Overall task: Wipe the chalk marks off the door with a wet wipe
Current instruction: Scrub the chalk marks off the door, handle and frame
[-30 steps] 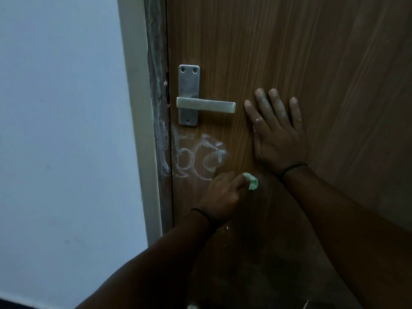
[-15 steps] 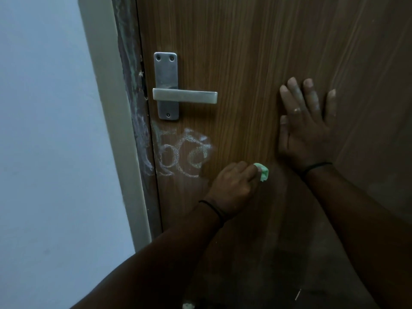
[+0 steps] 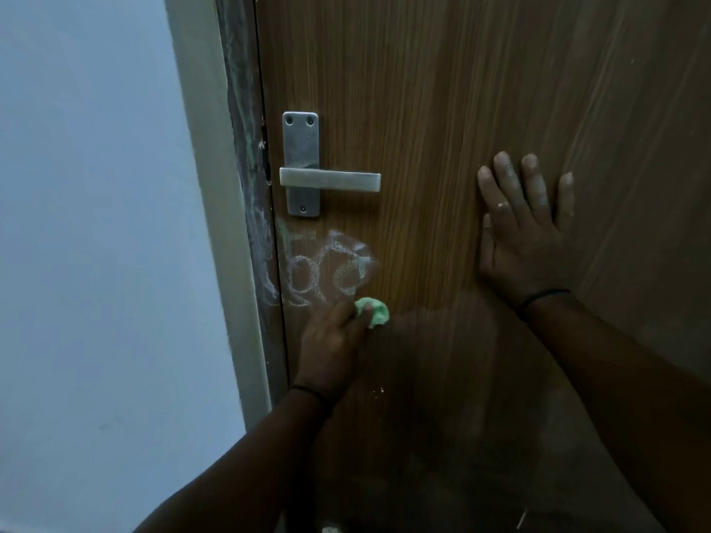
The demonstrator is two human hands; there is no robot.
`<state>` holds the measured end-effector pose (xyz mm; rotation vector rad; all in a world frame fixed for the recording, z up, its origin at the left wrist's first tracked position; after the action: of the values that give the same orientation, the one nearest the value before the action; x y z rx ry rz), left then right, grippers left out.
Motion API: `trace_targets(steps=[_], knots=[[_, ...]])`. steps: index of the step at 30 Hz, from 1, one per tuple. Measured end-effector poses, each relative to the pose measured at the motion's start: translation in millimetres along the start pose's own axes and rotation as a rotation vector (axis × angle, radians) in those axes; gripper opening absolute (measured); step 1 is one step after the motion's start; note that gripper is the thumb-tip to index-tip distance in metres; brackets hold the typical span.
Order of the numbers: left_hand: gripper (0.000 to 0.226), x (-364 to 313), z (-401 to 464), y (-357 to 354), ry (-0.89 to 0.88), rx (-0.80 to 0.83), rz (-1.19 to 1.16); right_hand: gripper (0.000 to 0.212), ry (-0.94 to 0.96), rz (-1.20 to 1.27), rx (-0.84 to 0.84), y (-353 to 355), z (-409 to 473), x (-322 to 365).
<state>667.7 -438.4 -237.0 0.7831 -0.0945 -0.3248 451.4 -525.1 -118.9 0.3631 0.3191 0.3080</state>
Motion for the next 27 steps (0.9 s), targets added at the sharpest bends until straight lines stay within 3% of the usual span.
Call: trace_targets(steps=[5,12,16,19,21,25,27], knots=[[0.028,4,36,24,0.065,-0.136,-0.054,0.053,-0.021,0.037,0.035,-3,0,2],[0.023,18,27,23,0.025,-0.108,-0.009,0.056,-0.347,0.188,0.1,-4,-2,54],[0.017,38,8,25,0.164,-0.126,-0.118,0.041,0.0,0.37,0.024,2,-16,101],[0.012,42,10,30,0.325,-0.177,-0.351,0.034,0.209,0.519,0.132,-5,-39,140],[0.011,42,12,33,0.412,-0.198,-0.522,0.037,0.232,0.531,0.22,-15,-50,152],[0.014,41,16,25,0.441,-0.069,-0.958,0.052,0.228,0.538,0.34,-24,-61,158],[0.017,40,17,22,0.437,0.01,-1.089,0.041,0.201,0.53,0.337,-18,-53,156]])
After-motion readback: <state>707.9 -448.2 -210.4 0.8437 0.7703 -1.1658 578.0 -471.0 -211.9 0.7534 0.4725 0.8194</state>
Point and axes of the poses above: each hand's wrist, its own z-axis towards the middle knuckle, its own y-axis out of the back of the hand, x = y × z, the point moved 6 cm from there along z, towards the middle knuckle, and after that the axes turned 15 degrees about x, right-handed, at the moved point
